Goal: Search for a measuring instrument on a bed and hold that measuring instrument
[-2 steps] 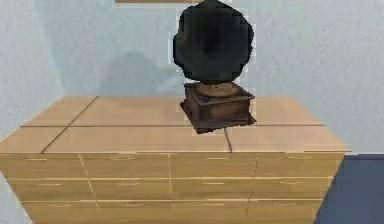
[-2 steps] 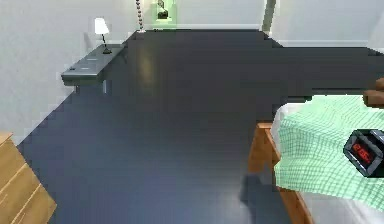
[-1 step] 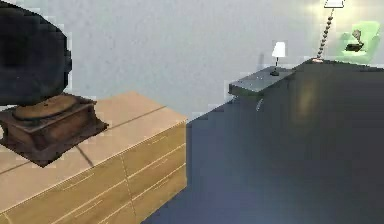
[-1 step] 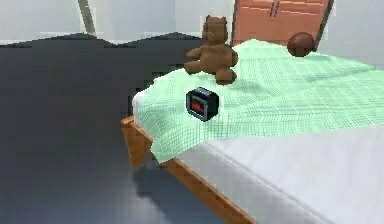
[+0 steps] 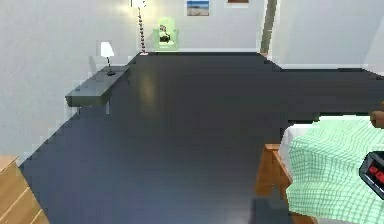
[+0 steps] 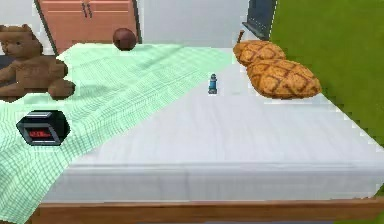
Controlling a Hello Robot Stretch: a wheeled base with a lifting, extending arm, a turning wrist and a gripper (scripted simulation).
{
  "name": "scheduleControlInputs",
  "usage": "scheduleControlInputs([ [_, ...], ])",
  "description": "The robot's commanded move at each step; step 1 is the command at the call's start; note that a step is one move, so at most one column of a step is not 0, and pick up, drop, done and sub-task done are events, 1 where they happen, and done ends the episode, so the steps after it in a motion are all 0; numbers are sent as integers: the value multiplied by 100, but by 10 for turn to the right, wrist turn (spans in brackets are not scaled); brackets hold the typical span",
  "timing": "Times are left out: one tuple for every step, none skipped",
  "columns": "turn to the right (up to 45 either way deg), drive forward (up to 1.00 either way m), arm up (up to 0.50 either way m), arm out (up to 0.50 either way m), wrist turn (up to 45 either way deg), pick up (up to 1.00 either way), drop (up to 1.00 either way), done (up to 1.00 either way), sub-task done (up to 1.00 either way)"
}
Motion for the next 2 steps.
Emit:
scheduleControlInputs([
  [450, 0, 0, 0, 0, 0, 0, 0, 0],
  [90, 0, 0, 0, 0, 0, 0, 0, 0],
])
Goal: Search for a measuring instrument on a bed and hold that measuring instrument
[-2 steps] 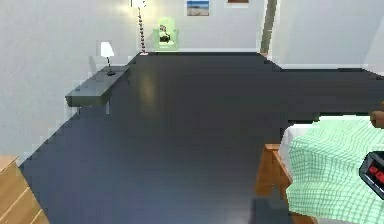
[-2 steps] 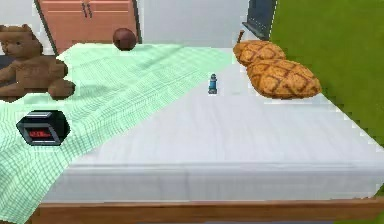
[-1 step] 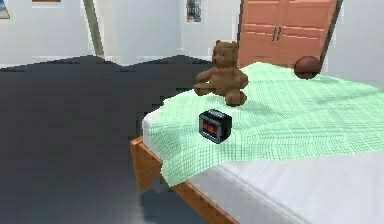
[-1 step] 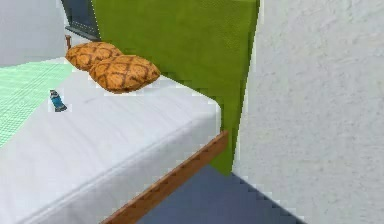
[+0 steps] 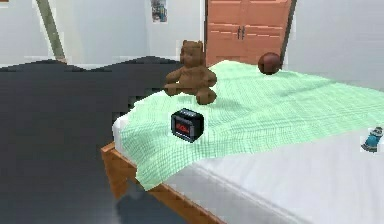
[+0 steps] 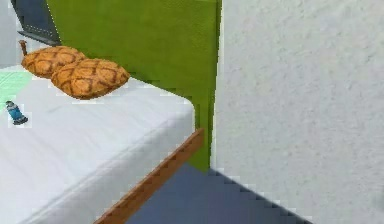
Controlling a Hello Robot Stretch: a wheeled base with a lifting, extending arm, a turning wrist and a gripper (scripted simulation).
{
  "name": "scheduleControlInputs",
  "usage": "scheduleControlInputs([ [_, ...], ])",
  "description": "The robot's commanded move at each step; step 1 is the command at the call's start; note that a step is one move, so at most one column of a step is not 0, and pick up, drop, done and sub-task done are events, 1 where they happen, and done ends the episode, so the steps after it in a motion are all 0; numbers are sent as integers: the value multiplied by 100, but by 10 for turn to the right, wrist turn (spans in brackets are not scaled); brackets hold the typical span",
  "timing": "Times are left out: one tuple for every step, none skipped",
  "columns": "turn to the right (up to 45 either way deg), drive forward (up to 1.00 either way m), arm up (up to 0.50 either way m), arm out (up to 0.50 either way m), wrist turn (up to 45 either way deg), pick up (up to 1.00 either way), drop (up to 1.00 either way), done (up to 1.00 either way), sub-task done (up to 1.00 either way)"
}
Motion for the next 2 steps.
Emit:
scheduleControlInputs([
  [0, 35, 0, 0, 0, 0, 0, 0, 0],
  [-450, 0, 0, 0, 0, 0, 0, 0, 0],
])
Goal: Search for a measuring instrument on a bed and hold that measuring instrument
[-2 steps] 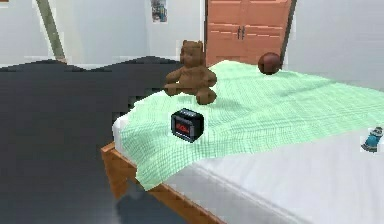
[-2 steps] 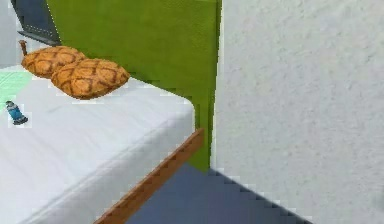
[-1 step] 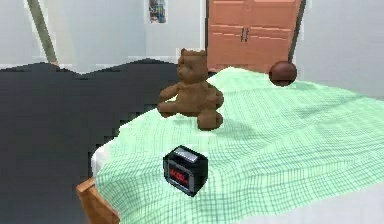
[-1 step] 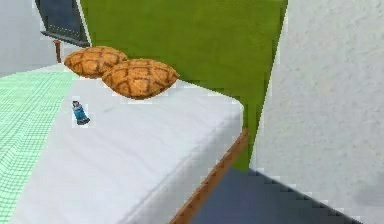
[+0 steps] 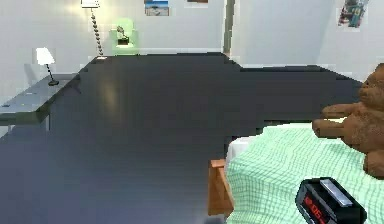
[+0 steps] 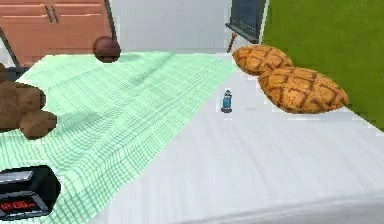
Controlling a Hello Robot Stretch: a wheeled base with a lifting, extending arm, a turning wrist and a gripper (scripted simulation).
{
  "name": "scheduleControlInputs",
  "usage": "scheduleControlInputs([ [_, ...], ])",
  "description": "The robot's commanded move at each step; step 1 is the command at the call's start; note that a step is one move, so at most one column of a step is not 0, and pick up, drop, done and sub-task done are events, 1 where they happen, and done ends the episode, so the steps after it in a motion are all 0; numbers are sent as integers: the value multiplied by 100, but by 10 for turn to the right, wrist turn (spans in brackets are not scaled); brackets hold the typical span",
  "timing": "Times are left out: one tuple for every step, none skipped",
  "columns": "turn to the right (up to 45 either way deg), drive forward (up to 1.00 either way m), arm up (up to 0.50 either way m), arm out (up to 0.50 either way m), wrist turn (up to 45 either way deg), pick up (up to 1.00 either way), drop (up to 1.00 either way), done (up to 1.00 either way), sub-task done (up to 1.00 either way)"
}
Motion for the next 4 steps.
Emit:
scheduleControlInputs([
  [-420, 0, 0, 0, 0, 0, 0, 0, 0],
  [0, 0, 50, 0, 0, 0, 0, 0, 0],
  [0, 0, 36, 0, 0, 0, 0, 0, 0],
  [0, 0, 0, 26, 0, 0, 0, 0, 0],
])
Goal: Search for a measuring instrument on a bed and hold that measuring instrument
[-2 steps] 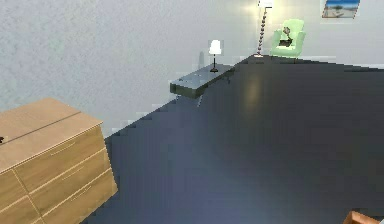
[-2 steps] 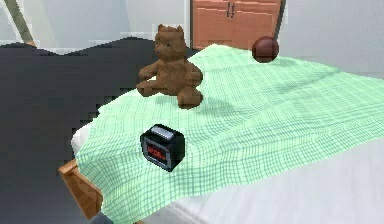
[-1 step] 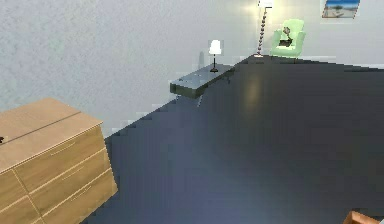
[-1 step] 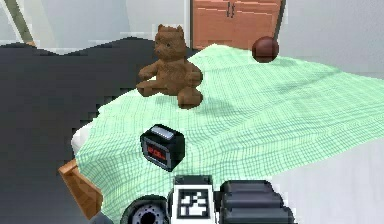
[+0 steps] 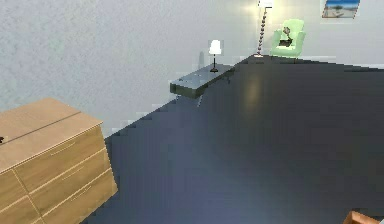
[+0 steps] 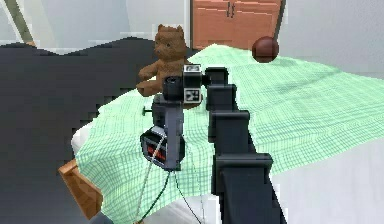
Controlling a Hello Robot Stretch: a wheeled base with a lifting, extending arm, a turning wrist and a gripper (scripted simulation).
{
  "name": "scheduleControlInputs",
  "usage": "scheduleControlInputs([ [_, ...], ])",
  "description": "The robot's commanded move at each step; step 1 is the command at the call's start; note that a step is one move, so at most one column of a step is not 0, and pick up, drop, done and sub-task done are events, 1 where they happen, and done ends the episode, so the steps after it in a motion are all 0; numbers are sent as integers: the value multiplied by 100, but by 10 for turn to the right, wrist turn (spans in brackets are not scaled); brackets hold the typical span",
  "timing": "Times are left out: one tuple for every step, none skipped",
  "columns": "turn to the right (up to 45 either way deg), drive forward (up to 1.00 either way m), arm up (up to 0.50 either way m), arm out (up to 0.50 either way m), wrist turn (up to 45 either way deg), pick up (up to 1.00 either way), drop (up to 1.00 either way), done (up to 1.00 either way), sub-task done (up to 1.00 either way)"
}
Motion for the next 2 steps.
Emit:
scheduleControlInputs([
  [0, 0, 0, 0, 450, 0, 0, 0, 0],
  [0, 0, 0, 0, 450, 0, 0, 0, 0],
])
